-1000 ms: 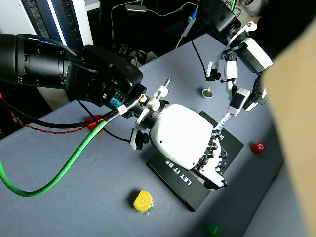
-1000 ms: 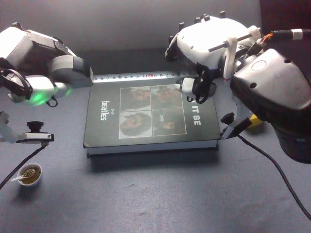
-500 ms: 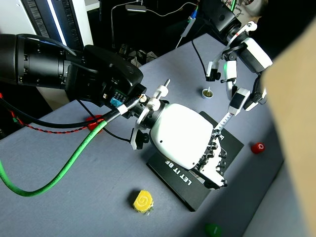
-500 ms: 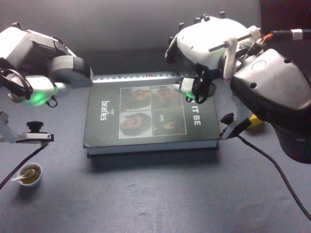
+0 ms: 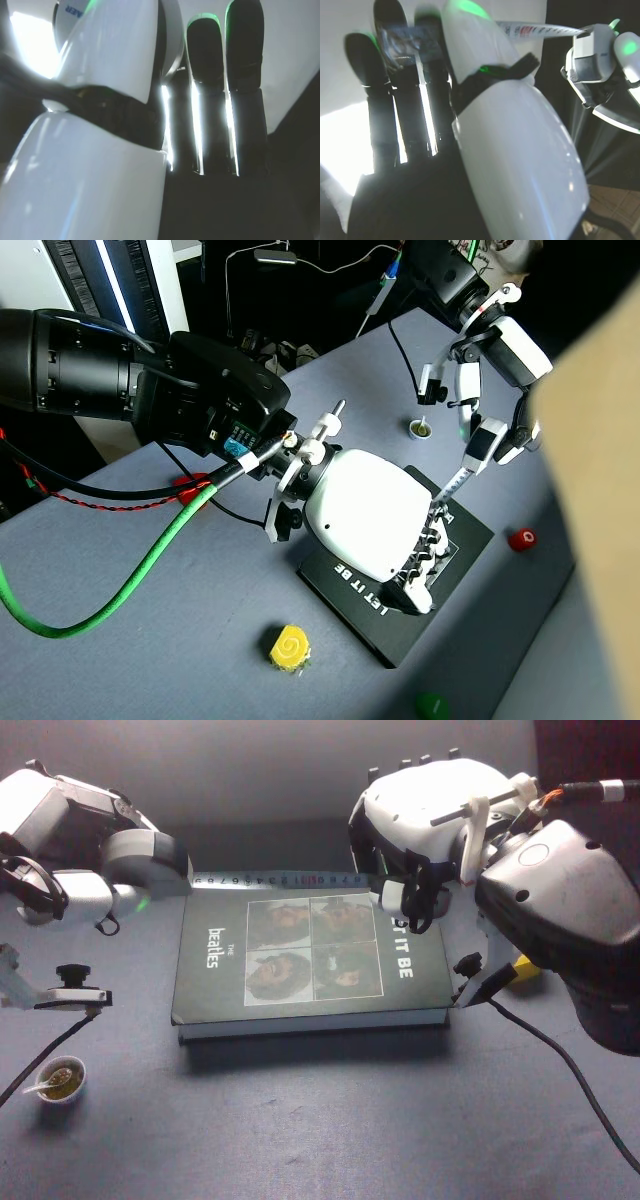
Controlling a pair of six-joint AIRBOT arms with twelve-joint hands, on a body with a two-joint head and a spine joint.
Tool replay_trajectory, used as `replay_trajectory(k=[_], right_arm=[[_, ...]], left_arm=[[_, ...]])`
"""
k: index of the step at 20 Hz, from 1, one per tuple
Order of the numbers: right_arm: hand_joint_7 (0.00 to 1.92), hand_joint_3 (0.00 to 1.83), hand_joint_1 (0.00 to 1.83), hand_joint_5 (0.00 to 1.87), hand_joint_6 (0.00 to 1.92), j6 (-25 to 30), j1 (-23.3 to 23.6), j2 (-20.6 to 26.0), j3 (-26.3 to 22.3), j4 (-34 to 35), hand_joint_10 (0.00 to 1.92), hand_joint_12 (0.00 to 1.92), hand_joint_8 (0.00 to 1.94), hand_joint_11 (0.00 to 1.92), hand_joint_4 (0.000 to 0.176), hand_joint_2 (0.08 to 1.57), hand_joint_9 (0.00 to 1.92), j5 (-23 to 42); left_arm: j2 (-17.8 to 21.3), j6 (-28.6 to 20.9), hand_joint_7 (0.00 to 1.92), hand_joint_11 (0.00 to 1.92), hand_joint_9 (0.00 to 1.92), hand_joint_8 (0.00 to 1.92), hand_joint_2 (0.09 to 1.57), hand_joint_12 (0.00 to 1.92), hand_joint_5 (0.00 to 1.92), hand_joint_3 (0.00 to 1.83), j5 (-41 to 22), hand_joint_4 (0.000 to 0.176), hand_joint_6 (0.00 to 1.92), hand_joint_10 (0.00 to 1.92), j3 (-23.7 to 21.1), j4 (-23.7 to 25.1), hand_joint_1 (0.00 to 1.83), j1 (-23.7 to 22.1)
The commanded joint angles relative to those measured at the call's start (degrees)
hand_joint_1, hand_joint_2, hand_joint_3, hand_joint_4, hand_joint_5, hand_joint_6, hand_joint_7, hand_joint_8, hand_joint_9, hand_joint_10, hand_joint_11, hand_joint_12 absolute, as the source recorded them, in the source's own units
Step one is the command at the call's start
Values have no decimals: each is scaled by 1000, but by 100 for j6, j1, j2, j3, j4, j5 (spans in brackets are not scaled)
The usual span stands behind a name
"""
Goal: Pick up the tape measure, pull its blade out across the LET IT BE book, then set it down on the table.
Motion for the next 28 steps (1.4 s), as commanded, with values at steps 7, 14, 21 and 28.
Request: replay_trajectory(k=[7,14,21,28], right_arm=[[944,0,1190,823,1181,66,15,100,-4,-498,901,1456,1132,720,0,1170,819,225],[962,0,1198,796,1181,109,-119,448,-262,-825,926,1466,1141,714,0,1173,822,227],[947,1,1193,792,1191,138,-258,788,-482,-832,936,1458,1162,708,0,1178,822,255],[901,0,1175,757,1263,180,-357,1017,-536,-835,933,1457,1200,662,0,1200,789,276]], left_arm=[[33,-46,1034,921,918,927,1101,994,979,0,-607,0,750,1265,27,220,1381,-63],[47,-44,1034,921,918,928,1101,996,979,0,-607,0,753,1265,10,196,1381,-34],[59,-37,1041,920,921,915,1101,1000,972,0,-607,0,759,1263,25,193,1380,-36],[60,-20,1102,873,920,756,1095,1028,944,0,-608,0,864,1271,31,191,1381,-45]])
